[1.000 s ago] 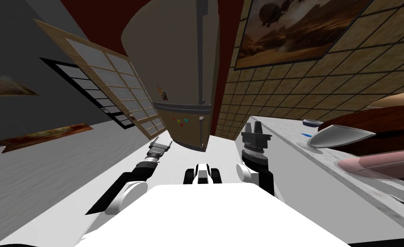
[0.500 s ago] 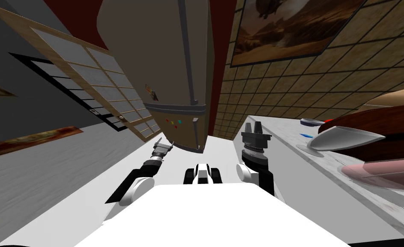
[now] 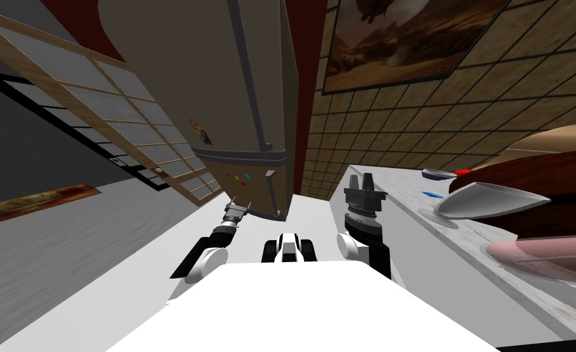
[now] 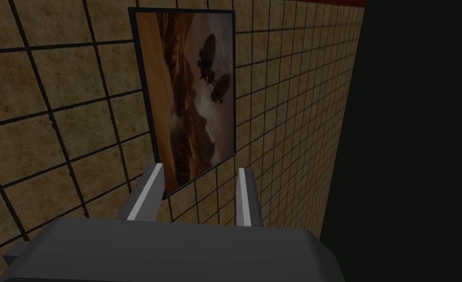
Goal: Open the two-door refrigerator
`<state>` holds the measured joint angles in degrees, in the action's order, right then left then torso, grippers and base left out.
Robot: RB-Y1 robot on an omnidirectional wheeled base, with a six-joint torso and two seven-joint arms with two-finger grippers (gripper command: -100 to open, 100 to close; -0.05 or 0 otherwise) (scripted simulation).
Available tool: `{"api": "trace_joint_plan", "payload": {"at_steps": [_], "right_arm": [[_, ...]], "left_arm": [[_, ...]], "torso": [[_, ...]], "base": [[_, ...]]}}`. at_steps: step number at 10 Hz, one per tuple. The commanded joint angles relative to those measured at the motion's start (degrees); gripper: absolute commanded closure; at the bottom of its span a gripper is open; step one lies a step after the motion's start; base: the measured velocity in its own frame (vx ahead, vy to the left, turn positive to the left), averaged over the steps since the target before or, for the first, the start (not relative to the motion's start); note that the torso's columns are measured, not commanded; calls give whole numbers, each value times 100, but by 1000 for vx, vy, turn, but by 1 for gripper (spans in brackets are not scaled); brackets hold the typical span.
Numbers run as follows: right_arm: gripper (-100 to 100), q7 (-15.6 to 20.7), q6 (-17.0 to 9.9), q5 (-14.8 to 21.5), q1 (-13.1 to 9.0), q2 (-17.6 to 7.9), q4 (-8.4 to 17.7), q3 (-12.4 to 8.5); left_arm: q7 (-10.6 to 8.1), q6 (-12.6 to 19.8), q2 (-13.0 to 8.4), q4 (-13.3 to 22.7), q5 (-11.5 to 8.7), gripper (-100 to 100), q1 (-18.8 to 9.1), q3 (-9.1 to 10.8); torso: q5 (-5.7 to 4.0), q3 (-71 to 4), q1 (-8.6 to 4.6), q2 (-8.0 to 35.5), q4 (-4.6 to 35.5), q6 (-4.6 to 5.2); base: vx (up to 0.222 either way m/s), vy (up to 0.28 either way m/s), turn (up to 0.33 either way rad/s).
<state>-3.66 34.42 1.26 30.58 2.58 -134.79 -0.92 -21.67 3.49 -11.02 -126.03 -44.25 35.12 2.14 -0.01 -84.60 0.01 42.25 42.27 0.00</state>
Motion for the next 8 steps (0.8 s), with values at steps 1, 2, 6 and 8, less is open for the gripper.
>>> {"api": "trace_joint_plan", "payload": {"at_steps": [1,2,6,8], "right_arm": [[0,0,0,0,0,0,0,0],[0,0,0,0,0,0,0,0],[0,0,0,0,0,0,0,0],[0,0,0,0,0,0,0,0]], "left_arm": [[11,-68,68,255,52,-100,-147,-105],[15,-94,105,375,76,-100,-220,-154],[28,-187,237,807,164,-100,-484,-329],[34,-230,297,1006,205,-100,-605,-410]], "torso": [[2,3,3,4,2,1],[2,8,6,13,4,0],[0,-2,-2,-4,-1,0],[1,8,2,10,4,1]], "base": [[67,-89,-37],[58,-93,-49],[94,-108,-60],[83,-90,-58]]}}
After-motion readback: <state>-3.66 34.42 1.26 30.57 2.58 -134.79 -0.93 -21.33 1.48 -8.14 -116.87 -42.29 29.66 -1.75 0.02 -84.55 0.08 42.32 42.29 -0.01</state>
